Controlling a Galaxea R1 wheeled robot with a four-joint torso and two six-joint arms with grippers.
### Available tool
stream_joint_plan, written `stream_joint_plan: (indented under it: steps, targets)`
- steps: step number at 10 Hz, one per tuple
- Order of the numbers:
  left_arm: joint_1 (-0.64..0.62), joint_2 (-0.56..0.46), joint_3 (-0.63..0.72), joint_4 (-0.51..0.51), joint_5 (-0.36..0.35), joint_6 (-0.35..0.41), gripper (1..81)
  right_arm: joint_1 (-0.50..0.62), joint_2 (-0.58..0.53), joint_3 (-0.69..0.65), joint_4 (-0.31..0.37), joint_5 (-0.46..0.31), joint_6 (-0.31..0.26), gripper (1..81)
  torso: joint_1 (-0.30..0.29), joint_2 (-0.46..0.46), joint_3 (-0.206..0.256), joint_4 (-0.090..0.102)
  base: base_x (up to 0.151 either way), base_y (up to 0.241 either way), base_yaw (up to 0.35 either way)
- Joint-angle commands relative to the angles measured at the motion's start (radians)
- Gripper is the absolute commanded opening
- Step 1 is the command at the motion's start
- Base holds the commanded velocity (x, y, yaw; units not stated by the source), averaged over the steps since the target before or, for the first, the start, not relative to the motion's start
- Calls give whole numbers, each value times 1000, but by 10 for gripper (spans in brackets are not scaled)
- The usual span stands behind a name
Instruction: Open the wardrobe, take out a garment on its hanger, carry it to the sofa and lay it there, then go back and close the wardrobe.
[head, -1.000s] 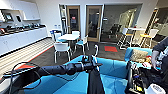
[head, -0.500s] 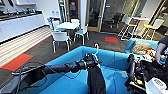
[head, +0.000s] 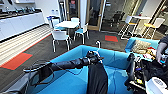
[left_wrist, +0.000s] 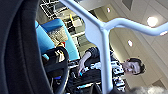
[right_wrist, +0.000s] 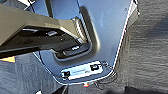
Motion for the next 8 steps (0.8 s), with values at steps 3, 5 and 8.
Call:
stream_joint_plan:
  steps: [3, 5, 8]
  targets:
    - [-263, -127, -104, -2, -106, -76, 10, 3, 1, -2, -3, -53, 1, 811, 0, 0, 0, 0, 0, 0, 0]
    - [-303, -137, -169, 0, -104, -108, 10, 6, 5, -2, -3, -53, 1, 811, 0, 0, 0, 0, 0, 0, 0]
    - [-304, -137, -269, 4, -96, -110, 10, 3, 4, -4, -1, -53, 1, 811, 0, 0, 0, 0, 0, 0, 0]
